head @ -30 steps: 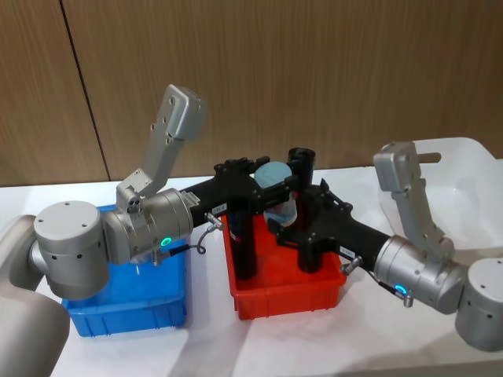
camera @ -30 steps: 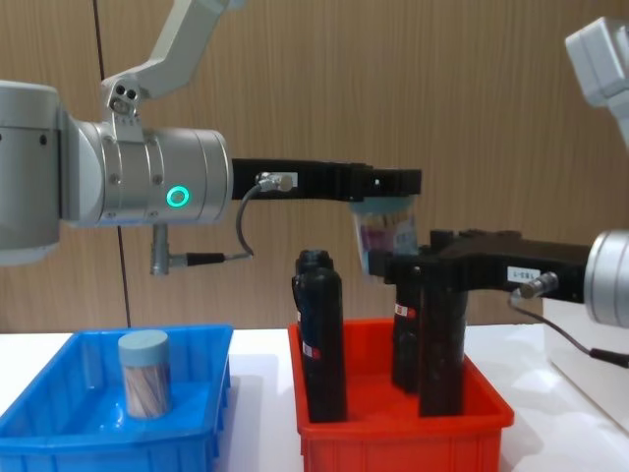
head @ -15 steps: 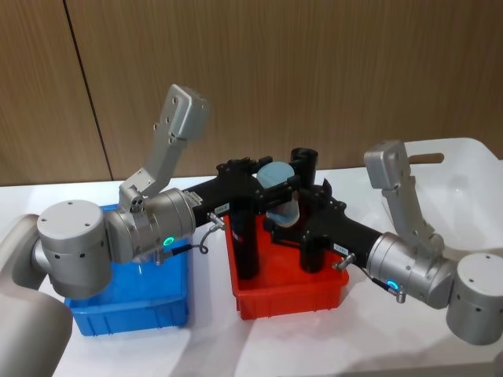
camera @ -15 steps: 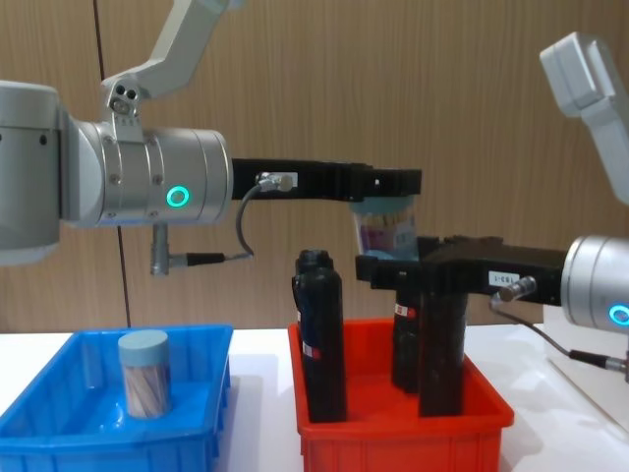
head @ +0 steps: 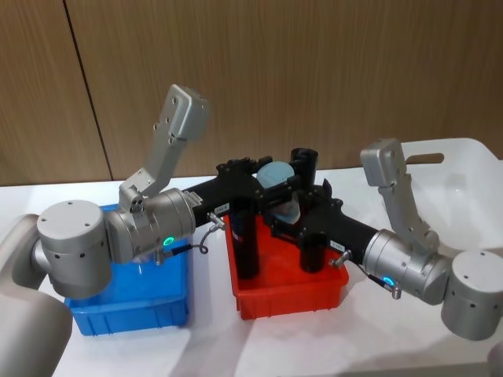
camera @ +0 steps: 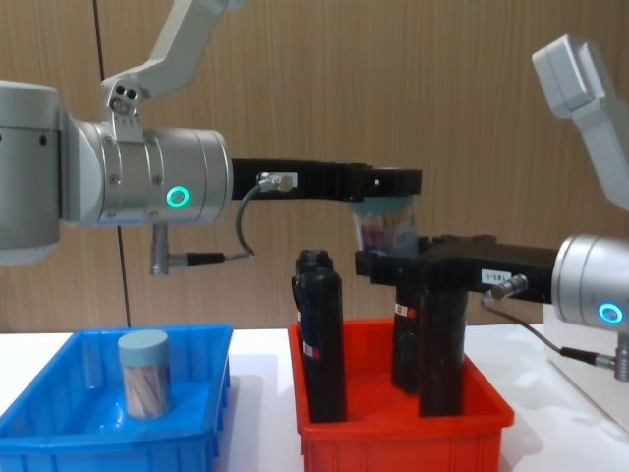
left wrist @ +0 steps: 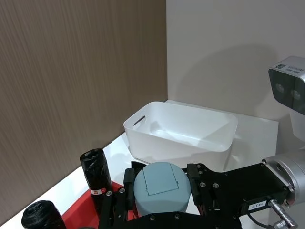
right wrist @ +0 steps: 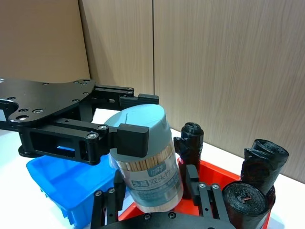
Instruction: Pick the cotton swabs from the blue box and place them into the white box.
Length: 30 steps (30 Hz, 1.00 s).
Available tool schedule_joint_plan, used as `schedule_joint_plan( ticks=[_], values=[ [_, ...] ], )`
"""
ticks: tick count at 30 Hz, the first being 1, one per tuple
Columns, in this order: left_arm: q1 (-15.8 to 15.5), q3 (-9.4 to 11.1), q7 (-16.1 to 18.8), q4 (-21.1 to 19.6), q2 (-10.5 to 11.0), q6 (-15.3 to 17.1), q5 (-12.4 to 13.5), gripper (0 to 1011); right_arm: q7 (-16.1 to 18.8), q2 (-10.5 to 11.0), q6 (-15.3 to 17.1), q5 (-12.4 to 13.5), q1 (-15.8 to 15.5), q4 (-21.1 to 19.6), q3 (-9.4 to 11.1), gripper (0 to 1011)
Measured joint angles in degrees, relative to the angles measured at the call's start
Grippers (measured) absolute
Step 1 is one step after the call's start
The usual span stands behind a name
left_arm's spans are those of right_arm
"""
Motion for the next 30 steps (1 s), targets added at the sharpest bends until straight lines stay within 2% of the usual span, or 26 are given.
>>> schedule_joint_plan(
  ticks=[5, 11, 17, 23, 30],
  values=[
    [0.0, 0.0, 0.1, 0.0, 0.0, 0.0, 0.0, 669, 0.0, -0.1, -0.3, 0.1, 0.3, 0.4, -0.1, 697],
    [0.0, 0.0, 0.1, 0.0, 0.0, 0.0, 0.0, 681, -0.2, -0.3, -0.6, 0.3, 0.7, 0.9, -0.2, 685],
    [0.0, 0.0, 0.0, 0.0, 0.0, 0.0, 0.0, 864, -0.5, -0.3, -1.0, 0.4, 0.9, 1.2, -0.2, 682],
    [0.0, 0.0, 0.0, 0.0, 0.0, 0.0, 0.0, 1004, -0.5, -0.3, -1.2, 0.5, 1.1, 1.5, -0.3, 682],
    [0.0, 0.0, 0.0, 0.0, 0.0, 0.0, 0.0, 1004, -0.6, -0.3, -1.4, 0.8, 1.1, 1.6, -0.5, 682]
  ],
)
